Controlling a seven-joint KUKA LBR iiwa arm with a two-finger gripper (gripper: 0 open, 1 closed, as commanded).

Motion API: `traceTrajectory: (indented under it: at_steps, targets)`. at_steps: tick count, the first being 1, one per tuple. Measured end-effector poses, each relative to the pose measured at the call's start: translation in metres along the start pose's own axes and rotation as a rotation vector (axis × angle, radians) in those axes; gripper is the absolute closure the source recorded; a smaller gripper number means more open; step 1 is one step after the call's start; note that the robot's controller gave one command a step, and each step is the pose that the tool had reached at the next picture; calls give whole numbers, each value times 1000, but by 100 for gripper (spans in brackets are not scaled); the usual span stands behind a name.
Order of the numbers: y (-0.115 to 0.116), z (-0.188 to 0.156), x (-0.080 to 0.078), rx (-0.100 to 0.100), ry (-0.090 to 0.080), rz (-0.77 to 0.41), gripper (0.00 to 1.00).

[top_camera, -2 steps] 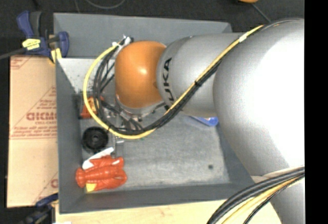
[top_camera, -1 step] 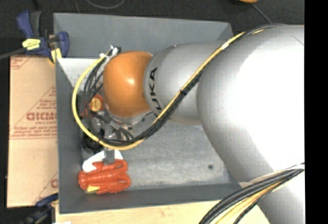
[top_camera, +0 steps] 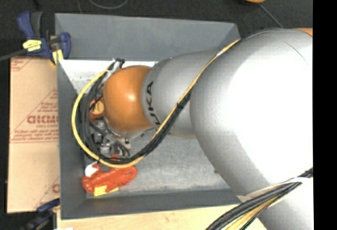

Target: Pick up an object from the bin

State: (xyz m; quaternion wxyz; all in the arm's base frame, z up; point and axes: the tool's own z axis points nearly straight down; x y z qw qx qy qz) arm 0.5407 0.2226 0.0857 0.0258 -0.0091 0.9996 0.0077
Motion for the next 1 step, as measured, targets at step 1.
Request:
traceTrajectory:
  at_steps: [1]
  targets:
    - [0,0,0,0,0,1,100]
